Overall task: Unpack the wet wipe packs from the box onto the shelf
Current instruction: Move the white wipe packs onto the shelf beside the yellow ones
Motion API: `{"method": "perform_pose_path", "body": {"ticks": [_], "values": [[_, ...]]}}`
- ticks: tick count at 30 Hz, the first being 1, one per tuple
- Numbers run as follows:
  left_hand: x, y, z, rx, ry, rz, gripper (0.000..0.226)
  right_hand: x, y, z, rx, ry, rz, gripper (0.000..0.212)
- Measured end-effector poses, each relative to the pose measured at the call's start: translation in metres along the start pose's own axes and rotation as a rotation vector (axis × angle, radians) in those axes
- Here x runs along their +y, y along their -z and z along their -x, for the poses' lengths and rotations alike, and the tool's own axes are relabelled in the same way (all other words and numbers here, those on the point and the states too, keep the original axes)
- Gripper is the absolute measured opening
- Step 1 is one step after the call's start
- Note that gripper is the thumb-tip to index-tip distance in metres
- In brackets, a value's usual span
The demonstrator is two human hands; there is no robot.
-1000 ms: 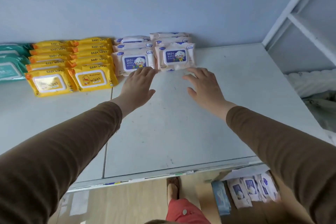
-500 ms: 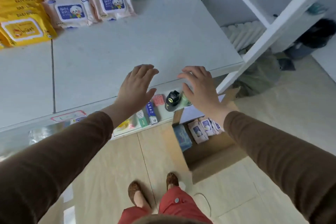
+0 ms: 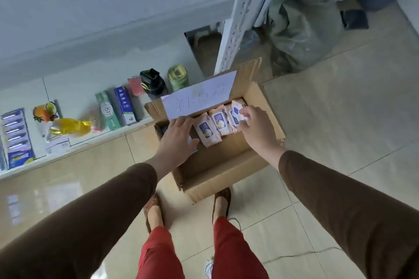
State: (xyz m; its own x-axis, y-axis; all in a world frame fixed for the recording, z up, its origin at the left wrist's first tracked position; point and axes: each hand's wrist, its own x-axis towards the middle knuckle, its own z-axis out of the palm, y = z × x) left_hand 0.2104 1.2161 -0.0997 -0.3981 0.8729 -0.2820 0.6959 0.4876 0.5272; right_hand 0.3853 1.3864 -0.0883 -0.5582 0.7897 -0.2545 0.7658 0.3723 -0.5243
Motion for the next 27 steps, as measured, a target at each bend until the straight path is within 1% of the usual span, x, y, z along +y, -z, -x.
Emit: {"method": "perform_pose_path", "body": {"ticks": [3,6,9,13,15,17,18,19,20,23,25,27], "values": [[-0.004,-0.066,-0.029,-0.073,0.170,0.065,0.056,0.054,-0.030,-0.027,-0.132,-0.093,-0.031,0.032],[-0.017,-0.119,-0.055,-0.115,0.330,0.122,0.055,0.097,-0.070,-0.054,-0.212,-0.228,-0.115,0.038],[-0.031,-0.166,-0.085,-0.152,0.475,0.211,0.055,0.133,-0.111,-0.076,-0.283,-0.310,-0.167,0.040],[-0.057,-0.223,-0.124,-0.123,0.690,0.370,0.057,0.168,-0.165,-0.105,-0.337,-0.376,-0.209,0.043],[-0.071,-0.247,-0.141,-0.102,0.757,0.431,0.061,0.179,-0.191,-0.122,-0.353,-0.388,-0.198,0.047],[-0.087,-0.266,-0.158,-0.098,0.775,0.420,0.064,0.188,-0.215,-0.139,-0.367,-0.389,-0.184,0.051],[-0.095,-0.273,-0.166,-0.102,0.735,0.355,0.064,0.192,-0.226,-0.148,-0.376,-0.388,-0.172,0.052],[-0.103,-0.278,-0.174,-0.113,0.656,0.239,0.064,0.195,-0.236,-0.155,-0.384,-0.393,-0.158,0.051],[-0.110,-0.282,-0.182,-0.124,0.540,0.090,0.063,0.196,-0.246,-0.161,-0.388,-0.400,-0.137,0.048],[-0.129,-0.294,-0.203,-0.165,0.107,-0.355,0.067,0.199,-0.274,-0.174,-0.356,-0.412,-0.030,0.041],[-0.138,-0.301,-0.218,-0.232,-0.102,-0.552,0.068,0.198,-0.286,-0.176,-0.303,-0.423,0.035,0.040],[-0.144,-0.305,-0.229,-0.249,-0.241,-0.677,0.070,0.196,-0.297,-0.174,-0.236,-0.423,0.075,0.043]]}}
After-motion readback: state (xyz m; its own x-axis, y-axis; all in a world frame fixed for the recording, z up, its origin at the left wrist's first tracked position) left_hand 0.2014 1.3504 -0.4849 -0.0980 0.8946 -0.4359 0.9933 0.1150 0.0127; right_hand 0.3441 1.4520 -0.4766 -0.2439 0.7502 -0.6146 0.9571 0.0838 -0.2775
